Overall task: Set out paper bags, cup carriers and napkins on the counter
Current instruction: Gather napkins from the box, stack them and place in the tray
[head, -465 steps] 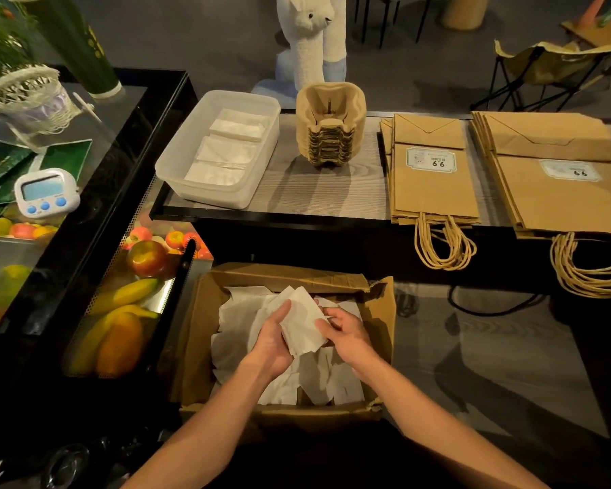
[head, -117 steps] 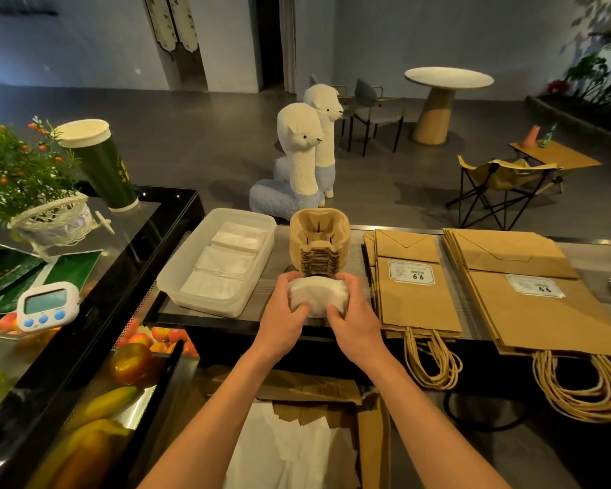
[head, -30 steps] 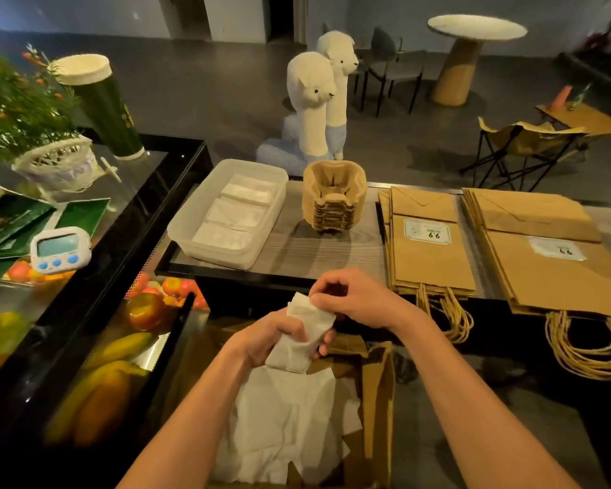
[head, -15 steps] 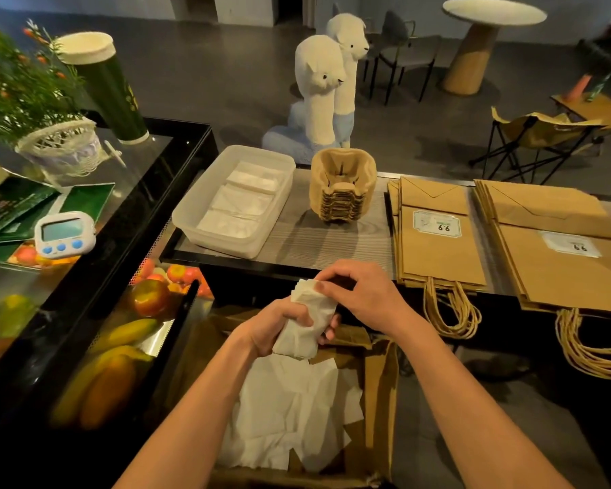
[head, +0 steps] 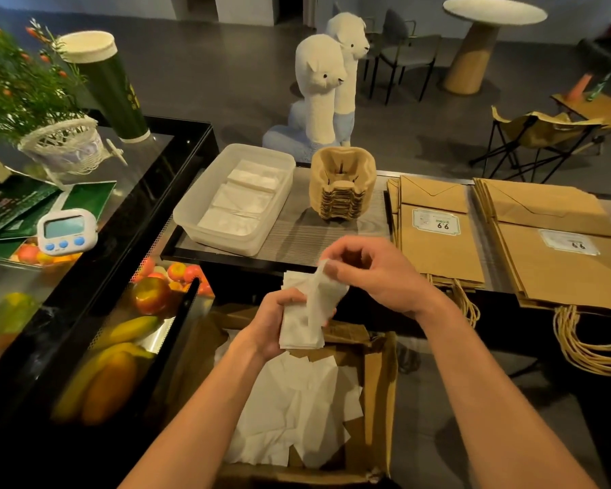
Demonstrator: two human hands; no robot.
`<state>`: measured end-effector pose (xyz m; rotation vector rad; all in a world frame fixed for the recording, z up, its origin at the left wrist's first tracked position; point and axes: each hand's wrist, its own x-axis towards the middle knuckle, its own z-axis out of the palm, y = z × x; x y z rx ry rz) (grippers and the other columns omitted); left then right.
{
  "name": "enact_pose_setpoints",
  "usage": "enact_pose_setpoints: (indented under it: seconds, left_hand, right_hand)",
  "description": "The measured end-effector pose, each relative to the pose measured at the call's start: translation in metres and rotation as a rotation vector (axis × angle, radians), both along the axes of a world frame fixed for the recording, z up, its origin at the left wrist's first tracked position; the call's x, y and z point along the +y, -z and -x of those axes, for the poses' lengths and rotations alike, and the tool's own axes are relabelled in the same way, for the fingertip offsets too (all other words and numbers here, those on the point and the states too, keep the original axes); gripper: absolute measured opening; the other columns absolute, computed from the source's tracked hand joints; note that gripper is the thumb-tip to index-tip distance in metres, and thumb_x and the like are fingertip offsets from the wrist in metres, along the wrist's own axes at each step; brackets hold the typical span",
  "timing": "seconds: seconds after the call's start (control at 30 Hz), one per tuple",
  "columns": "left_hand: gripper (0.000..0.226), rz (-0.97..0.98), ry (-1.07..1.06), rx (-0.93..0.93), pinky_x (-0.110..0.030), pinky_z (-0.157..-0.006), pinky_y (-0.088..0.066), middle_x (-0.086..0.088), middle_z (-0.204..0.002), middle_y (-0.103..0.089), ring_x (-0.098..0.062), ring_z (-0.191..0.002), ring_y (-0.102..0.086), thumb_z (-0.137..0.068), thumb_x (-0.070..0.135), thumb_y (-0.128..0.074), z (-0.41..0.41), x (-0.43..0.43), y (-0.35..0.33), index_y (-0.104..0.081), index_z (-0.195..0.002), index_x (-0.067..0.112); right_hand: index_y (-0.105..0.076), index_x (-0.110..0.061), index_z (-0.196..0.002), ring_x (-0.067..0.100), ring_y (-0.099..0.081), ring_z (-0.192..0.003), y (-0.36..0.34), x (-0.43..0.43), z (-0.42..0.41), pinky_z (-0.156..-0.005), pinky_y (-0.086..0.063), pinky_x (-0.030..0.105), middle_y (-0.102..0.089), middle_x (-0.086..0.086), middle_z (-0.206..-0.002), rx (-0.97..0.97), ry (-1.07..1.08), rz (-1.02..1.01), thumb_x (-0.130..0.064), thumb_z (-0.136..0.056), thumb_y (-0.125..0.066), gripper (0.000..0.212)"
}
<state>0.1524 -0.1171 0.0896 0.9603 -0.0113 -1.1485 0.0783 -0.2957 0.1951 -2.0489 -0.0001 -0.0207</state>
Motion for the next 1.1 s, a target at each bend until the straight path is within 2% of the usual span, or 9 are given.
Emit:
enact_pose_setpoints:
  seconds: [0.13, 0.23, 0.4, 0.47, 0.6, 0.67, 0.83, 0.97, 1.1]
  left_hand:
    - [0.065, 0.000, 0.068, 0.051, -0.038, -0.075, -0.060, -0.018, -0.109, -0.066, -0.028, -0.087, -0.070, -0.079, 0.042, -0.078, -0.002, -0.001, -0.002, -0.057, -0.129, 0.007]
    - [0.049, 0.039, -0.006, 0.078, -0.032, -0.065, -0.058, -0.013, -0.092, -0.073, -0.023, -0.074, -0.071, -0.089, 0.051, -0.056, 0.003, -0.007, -0.008, -0.074, -0.109, 0.009]
    - [0.078, 0.045, 0.018, 0.089, -0.033, -0.070, -0.060, -0.012, -0.100, -0.075, -0.026, -0.081, -0.074, -0.085, 0.076, -0.035, 0.006, -0.009, -0.014, -0.083, -0.101, 0.017]
    - [0.072, 0.044, 0.042, 0.064, -0.032, -0.069, -0.060, -0.012, -0.096, -0.075, -0.024, -0.078, -0.074, -0.084, 0.072, -0.039, 0.006, -0.006, -0.012, -0.084, -0.096, 0.018]
    - [0.057, 0.104, 0.143, -0.007, -0.034, -0.076, -0.060, -0.014, -0.102, -0.072, -0.024, -0.085, -0.071, -0.073, 0.059, -0.081, 0.007, -0.003, -0.007, -0.079, -0.109, 0.016]
    - [0.053, 0.105, 0.221, -0.067, -0.033, -0.079, -0.057, -0.013, -0.101, -0.069, -0.023, -0.085, -0.068, -0.069, 0.049, -0.087, 0.006, -0.002, -0.006, -0.078, -0.109, 0.015]
    - [0.046, 0.122, 0.299, -0.079, -0.034, -0.079, -0.056, -0.012, -0.096, -0.067, -0.022, -0.082, -0.066, -0.070, 0.032, -0.087, 0.004, -0.002, -0.003, -0.072, -0.106, 0.007]
    - [0.032, 0.154, 0.358, -0.068, -0.035, -0.078, -0.051, -0.010, -0.091, -0.063, -0.021, -0.077, -0.063, -0.074, 0.017, -0.072, 0.003, -0.003, -0.007, -0.065, -0.104, 0.006]
    - [0.027, 0.185, 0.468, -0.139, -0.036, -0.082, -0.049, -0.009, -0.092, -0.061, -0.020, -0.078, -0.061, -0.080, 0.012, -0.058, 0.001, -0.003, -0.009, -0.061, -0.107, 0.008]
  right_hand:
    - [-0.072, -0.029, -0.100, 0.000, -0.062, -0.085, 0.000, 0.005, 0.000, -0.071, -0.049, 0.012, -0.068, -0.015, -0.092, 0.119, -0.103, 0.007, -0.030, -0.096, -0.068, 0.005]
    - [-0.072, -0.030, -0.104, 0.003, -0.063, -0.082, 0.016, 0.012, -0.006, -0.067, -0.050, 0.019, -0.067, -0.013, -0.095, 0.128, -0.023, 0.205, -0.032, -0.096, -0.068, 0.009]
    - [-0.072, -0.029, -0.115, -0.008, -0.053, -0.062, 0.025, 0.017, -0.006, -0.066, -0.039, 0.017, -0.063, -0.020, -0.091, 0.132, -0.021, 0.495, -0.040, -0.100, -0.060, 0.022]
    - [-0.072, -0.030, -0.116, -0.005, -0.057, -0.063, 0.024, 0.016, -0.006, -0.068, -0.042, 0.019, -0.066, -0.018, -0.096, 0.139, -0.036, 0.477, -0.039, -0.101, -0.059, 0.022]
    - [-0.072, -0.031, -0.114, -0.004, -0.054, -0.076, 0.024, 0.009, -0.009, -0.069, -0.038, 0.020, -0.065, -0.017, -0.096, 0.142, -0.072, 0.510, -0.034, -0.100, -0.060, 0.018]
    - [-0.073, -0.031, -0.109, -0.001, -0.056, -0.084, 0.027, 0.008, -0.010, -0.071, -0.039, 0.020, -0.066, -0.017, -0.097, 0.115, -0.071, 0.486, -0.036, -0.098, -0.063, 0.016]
    - [-0.069, -0.030, -0.110, 0.005, -0.053, -0.092, 0.036, 0.010, -0.009, -0.072, -0.042, 0.022, -0.054, -0.014, -0.101, 0.047, 0.006, 0.442, -0.037, -0.094, -0.069, 0.018]
    - [-0.067, -0.028, -0.121, 0.002, -0.058, -0.102, 0.035, 0.007, -0.009, -0.080, -0.046, 0.018, -0.063, -0.014, -0.113, 0.072, 0.106, 0.182, -0.035, -0.101, -0.060, 0.023]
    - [-0.076, -0.034, -0.098, 0.001, -0.063, -0.093, 0.036, 0.000, -0.012, -0.078, -0.047, 0.024, -0.072, -0.016, -0.097, 0.209, -0.009, 0.158, -0.035, -0.098, -0.064, 0.012]
